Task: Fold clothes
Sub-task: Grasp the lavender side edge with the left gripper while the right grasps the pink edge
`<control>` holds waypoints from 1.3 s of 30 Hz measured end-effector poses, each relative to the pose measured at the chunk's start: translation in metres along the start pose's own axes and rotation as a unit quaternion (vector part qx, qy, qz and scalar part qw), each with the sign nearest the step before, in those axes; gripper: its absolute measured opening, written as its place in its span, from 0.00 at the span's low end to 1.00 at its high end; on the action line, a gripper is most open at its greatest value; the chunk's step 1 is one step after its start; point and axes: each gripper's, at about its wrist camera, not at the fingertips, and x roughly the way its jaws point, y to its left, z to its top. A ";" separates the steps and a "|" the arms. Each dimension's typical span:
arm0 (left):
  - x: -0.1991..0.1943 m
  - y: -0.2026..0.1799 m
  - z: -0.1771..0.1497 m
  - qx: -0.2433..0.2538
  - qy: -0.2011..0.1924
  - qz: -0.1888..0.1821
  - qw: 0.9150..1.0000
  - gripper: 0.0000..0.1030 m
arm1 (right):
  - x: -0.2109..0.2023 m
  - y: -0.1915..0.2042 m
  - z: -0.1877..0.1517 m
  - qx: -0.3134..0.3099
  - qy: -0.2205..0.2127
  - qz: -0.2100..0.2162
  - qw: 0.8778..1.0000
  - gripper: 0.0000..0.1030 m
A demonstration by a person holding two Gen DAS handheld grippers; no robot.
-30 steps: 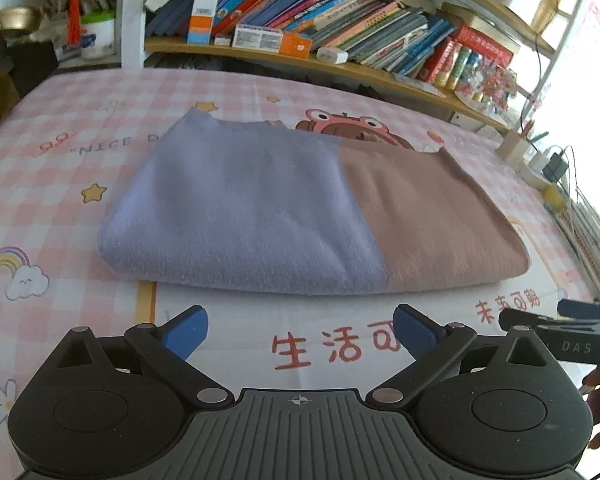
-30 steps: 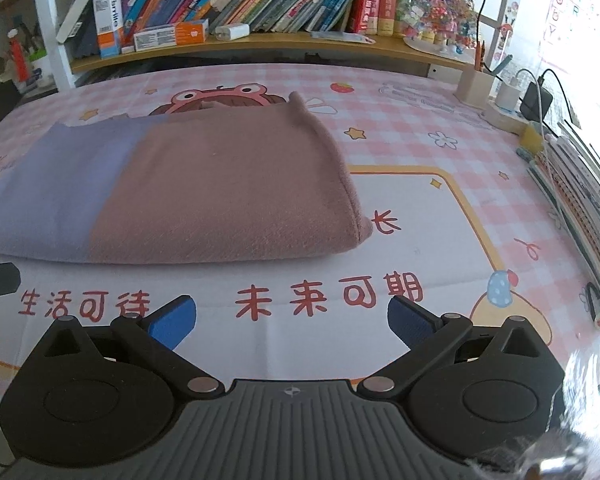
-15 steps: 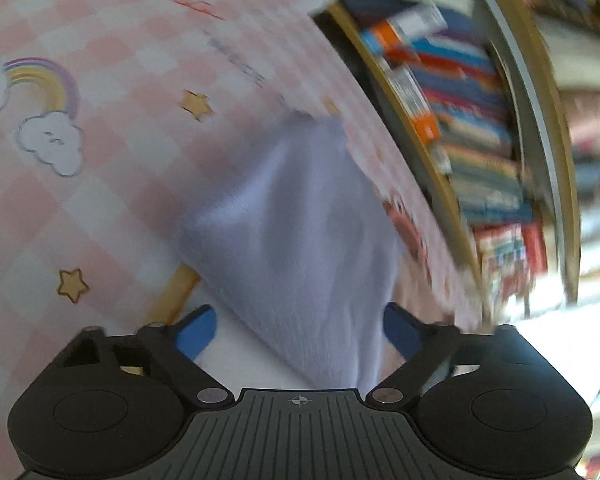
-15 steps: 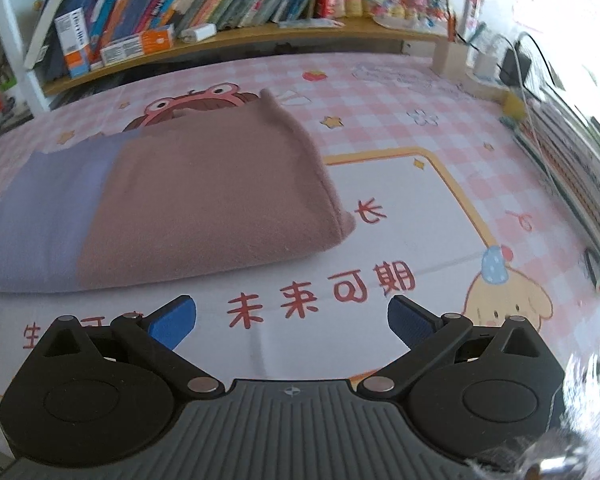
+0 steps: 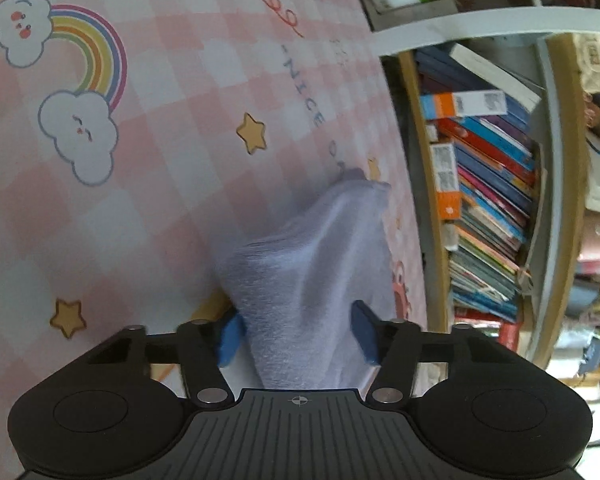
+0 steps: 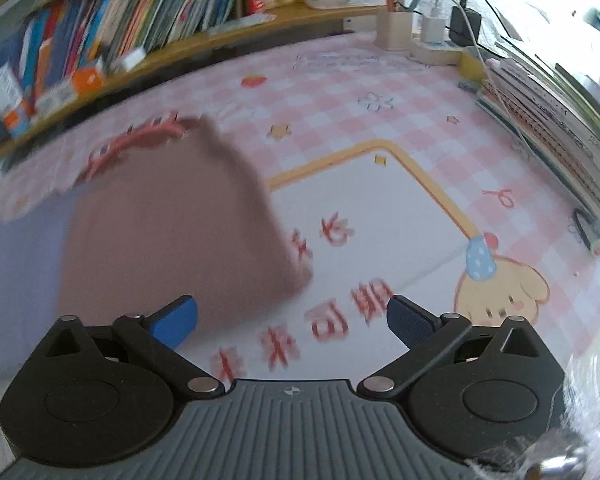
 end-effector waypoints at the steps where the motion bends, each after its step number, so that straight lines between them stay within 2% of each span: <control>1: 0.001 0.000 0.002 -0.003 0.001 0.001 1.000 0.47 | 0.003 0.000 0.005 0.003 -0.004 0.002 1.000 0.96; 2: 0.002 0.000 0.005 -0.005 0.001 0.002 1.000 0.46 | 0.007 0.000 0.010 0.003 -0.005 0.004 1.000 0.93; 4: 0.004 0.001 0.008 -0.009 0.001 0.007 1.000 0.40 | 0.017 0.002 0.018 -0.002 0.004 0.000 1.000 0.65; 5: 0.006 0.001 0.010 -0.010 0.001 0.010 1.000 0.34 | 0.023 0.003 0.021 -0.003 0.013 -0.003 1.000 0.57; 6: 0.007 0.002 0.011 -0.009 0.001 0.012 1.000 0.28 | 0.029 0.004 0.023 -0.003 0.023 -0.002 1.000 0.45; 7: 0.008 0.002 0.013 -0.006 0.000 0.014 1.000 0.26 | 0.033 0.004 0.023 0.000 0.031 0.003 1.000 0.42; 9: 0.011 0.001 0.015 0.005 0.000 0.018 1.000 0.20 | 0.039 0.007 0.023 0.002 0.043 0.016 0.999 0.28; 10: 0.010 -0.003 0.015 0.029 -0.002 0.017 0.999 0.17 | 0.040 0.009 0.023 0.000 0.047 0.023 0.999 0.21; 12: 0.006 -0.015 0.013 0.089 -0.009 0.013 0.996 0.10 | 0.040 0.015 0.021 -0.010 0.049 0.029 0.998 0.17; 13: 0.001 -0.026 0.009 0.136 -0.017 0.000 0.990 0.10 | 0.041 0.018 0.021 -0.014 0.050 0.030 0.998 0.16; 14: -0.004 -0.039 0.004 0.192 -0.027 -0.017 0.981 0.10 | 0.041 0.019 0.021 -0.015 0.050 0.032 0.998 0.16; 15: -0.010 -0.052 -0.003 0.249 -0.037 -0.037 0.967 0.10 | 0.042 0.020 0.021 -0.014 0.050 0.035 0.998 0.15; 16: -0.010 -0.054 -0.004 0.262 -0.037 -0.038 0.964 0.11 | 0.043 0.022 0.021 -0.014 0.049 0.036 0.998 0.15; 18: -0.004 -0.048 0.001 0.246 -0.029 -0.025 0.968 0.16 | 0.044 0.025 0.020 -0.018 0.047 0.036 0.998 0.15; 20: 0.002 -0.043 0.005 0.230 -0.020 -0.011 0.973 0.16 | 0.044 0.029 0.019 -0.027 0.044 0.032 0.998 0.15; 23: 0.011 -0.024 0.016 0.176 -0.008 0.011 0.984 0.25 | 0.044 0.029 0.018 -0.031 0.042 0.035 0.998 0.15; 24: 0.014 -0.021 0.017 0.167 -0.007 0.015 0.986 0.31 | 0.044 0.027 0.018 -0.029 0.042 0.038 0.998 0.15; 27: 0.019 -0.018 0.015 0.162 -0.018 0.007 0.987 0.40 | 0.045 0.026 0.019 -0.030 0.043 0.042 0.998 0.15; 29: 0.020 -0.017 0.015 0.160 -0.027 0.001 0.987 0.43 | 0.045 0.026 0.019 -0.032 0.044 0.042 0.998 0.15; 33: 0.025 -0.017 0.015 0.149 -0.044 -0.008 0.988 0.43 | 0.046 0.028 0.019 -0.035 0.047 0.054 0.997 0.15; 37: 0.026 -0.020 0.010 0.150 -0.055 -0.001 0.987 0.39 | 0.047 0.029 0.020 -0.043 0.049 0.065 0.996 0.15; 38: 0.025 -0.019 0.009 0.150 -0.058 0.004 0.987 0.32 | 0.048 0.028 0.020 -0.044 0.049 0.069 0.995 0.15; 39: 0.025 -0.018 0.009 0.147 -0.062 0.006 0.987 0.20 | 0.048 0.028 0.020 -0.046 0.050 0.074 0.995 0.15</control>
